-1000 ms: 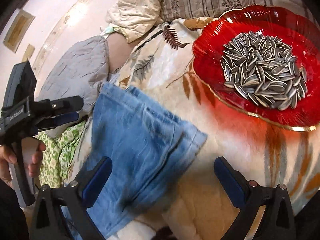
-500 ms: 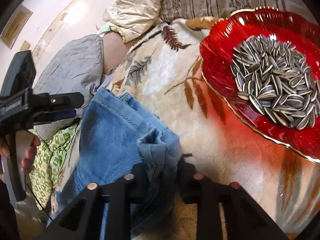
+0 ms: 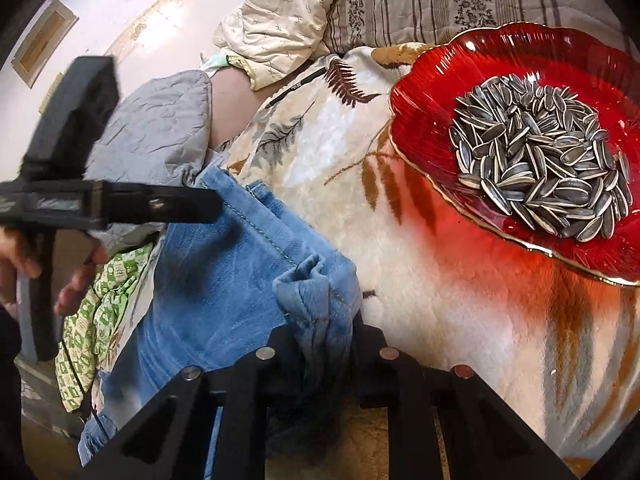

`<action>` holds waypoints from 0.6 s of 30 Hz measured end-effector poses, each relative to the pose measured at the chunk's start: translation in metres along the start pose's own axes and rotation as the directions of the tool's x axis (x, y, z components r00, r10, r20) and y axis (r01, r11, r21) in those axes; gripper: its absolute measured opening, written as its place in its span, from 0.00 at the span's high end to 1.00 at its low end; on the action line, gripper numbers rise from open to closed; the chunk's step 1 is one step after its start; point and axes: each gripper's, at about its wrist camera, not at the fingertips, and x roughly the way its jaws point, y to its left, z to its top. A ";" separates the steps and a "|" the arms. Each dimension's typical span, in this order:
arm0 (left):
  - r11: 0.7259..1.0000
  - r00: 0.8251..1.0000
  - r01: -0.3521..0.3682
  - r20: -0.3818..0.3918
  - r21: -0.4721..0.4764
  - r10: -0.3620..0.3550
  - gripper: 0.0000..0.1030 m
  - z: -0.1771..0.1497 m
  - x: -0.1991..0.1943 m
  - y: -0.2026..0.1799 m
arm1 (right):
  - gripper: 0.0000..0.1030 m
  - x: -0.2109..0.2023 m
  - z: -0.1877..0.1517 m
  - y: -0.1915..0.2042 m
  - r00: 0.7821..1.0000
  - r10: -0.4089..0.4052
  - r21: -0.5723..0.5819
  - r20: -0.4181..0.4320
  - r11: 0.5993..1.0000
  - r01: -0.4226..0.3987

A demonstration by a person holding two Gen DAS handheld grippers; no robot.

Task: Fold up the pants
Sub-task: 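Grasp the leg hems with the right gripper while the left gripper grasps the hem edge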

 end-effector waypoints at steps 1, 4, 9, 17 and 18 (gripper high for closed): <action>1.000 1.000 0.009 -0.003 0.000 -0.009 0.12 0.002 0.002 0.000 | 0.83 0.000 0.000 0.000 1.000 -0.001 -0.001 0.002 1.000 0.001; 0.999 1.000 -0.005 -0.011 0.038 0.006 0.54 0.006 0.010 -0.007 | 0.83 0.001 -0.001 0.001 1.000 -0.002 -0.009 0.006 1.000 0.002; 0.997 0.997 -0.032 -0.068 0.071 0.037 0.49 0.010 0.028 -0.013 | 0.83 0.001 -0.001 0.000 1.000 -0.001 -0.009 0.006 1.000 0.001; 0.996 0.995 -0.061 -0.077 0.061 0.065 0.77 0.017 0.033 -0.020 | 0.83 0.002 -0.002 0.000 1.000 -0.002 -0.011 0.008 1.000 0.002; 0.996 0.996 -0.062 -0.063 0.057 0.065 0.78 0.016 0.028 -0.020 | 0.83 0.002 -0.002 0.001 1.000 -0.003 -0.014 0.009 1.000 0.003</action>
